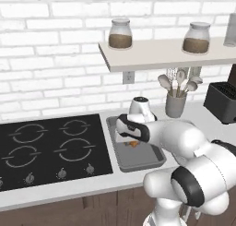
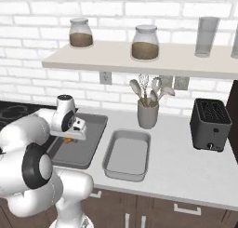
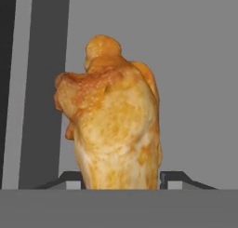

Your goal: Place one lemon wedge and one chicken drumstick in each tupperware on the nearby counter, to pack two identical lunches.

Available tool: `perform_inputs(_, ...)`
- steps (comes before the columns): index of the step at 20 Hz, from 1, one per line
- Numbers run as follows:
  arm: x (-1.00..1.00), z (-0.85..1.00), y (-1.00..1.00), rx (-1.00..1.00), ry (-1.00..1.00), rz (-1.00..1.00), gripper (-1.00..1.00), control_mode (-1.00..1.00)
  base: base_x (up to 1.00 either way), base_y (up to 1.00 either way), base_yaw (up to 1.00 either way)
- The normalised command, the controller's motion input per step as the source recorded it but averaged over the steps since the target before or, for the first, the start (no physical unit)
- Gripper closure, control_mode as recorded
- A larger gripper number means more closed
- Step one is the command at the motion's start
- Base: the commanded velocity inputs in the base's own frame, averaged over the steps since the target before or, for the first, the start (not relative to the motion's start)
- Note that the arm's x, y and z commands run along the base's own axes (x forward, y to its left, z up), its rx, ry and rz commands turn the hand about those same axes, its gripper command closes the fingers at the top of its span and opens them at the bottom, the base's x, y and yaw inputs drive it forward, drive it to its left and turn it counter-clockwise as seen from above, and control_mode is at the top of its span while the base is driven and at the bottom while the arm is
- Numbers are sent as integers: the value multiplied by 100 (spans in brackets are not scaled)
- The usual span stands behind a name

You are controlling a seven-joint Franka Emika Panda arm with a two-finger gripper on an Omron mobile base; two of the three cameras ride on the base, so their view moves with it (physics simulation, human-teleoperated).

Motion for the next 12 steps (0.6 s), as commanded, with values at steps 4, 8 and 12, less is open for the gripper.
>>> perform_inputs(4, 17, -41, 0, 0, 0, 0, 100, -100, 0, 0, 0)
perform_inputs(8, 12, -26, -1, 0, 0, 0, 100, -100, 0, 0, 0)
perform_inputs(12, 11, -10, -1, 0, -1, 0, -100, -100, 0, 0, 0)
